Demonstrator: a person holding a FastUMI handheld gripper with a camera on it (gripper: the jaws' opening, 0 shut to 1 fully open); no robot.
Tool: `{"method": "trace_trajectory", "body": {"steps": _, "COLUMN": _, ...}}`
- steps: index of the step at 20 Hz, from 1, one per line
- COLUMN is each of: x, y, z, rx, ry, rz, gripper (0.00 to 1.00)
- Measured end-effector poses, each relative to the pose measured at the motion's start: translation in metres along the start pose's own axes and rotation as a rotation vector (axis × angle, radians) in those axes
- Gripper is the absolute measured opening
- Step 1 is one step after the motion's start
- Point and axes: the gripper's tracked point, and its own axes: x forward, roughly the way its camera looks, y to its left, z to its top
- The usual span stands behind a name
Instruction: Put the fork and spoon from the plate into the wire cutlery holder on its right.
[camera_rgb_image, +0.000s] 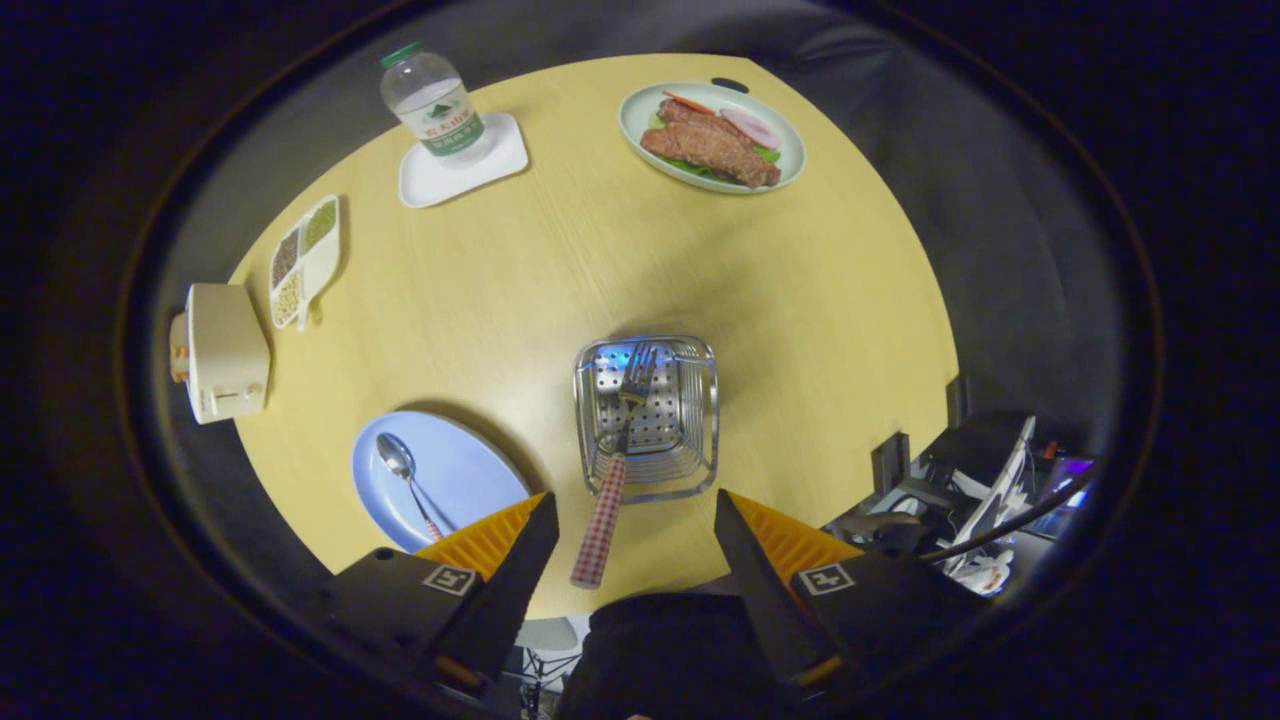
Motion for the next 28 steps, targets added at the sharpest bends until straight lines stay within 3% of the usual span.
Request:
{"method": "trace_trajectory", "body": {"steps": 10, "x": -0.054, "y": 0.053, "z": -0.044, "rx": -0.151, "ry": -0.186, "rz": -0.034, "gripper": 0.99}}
{"method": "trace_trajectory", "body": {"steps": 15, "x": -0.065, "y": 0.104, "z": -0.076, "rx": -0.223, "ry": -0.294, "rz": -0.001, "gripper": 0.99}}
{"method": "trace_trajectory", "body": {"steps": 22, "x": -0.046, "y": 0.151, "z": -0.092, "rx": -0.251, "ry": -0.530, "rz": 0.075, "gripper": 0.99}}
{"method": "trace_trajectory", "body": {"steps": 28, "x": 0.009, "y": 0.169, "z": -0.107, "rx": -0.382, "ry": -0.696, "rz": 0.101, "gripper": 0.99}}
